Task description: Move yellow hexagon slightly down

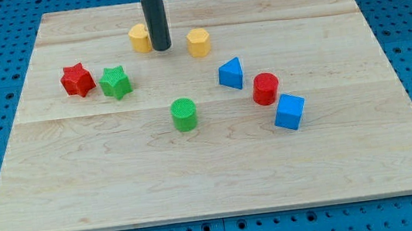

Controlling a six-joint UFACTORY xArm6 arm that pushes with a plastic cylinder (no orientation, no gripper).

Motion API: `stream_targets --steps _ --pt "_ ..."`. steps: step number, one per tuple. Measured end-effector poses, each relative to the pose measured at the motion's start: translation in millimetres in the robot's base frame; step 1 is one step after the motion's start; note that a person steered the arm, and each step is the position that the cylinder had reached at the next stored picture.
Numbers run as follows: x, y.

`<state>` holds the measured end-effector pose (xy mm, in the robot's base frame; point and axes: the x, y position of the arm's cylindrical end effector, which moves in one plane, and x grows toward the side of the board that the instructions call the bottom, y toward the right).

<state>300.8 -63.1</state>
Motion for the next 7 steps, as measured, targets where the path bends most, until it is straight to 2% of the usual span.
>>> stream_targets --steps 2,4,7 --pt "-20 2" --pt "-22 8" --pt "-19 57"
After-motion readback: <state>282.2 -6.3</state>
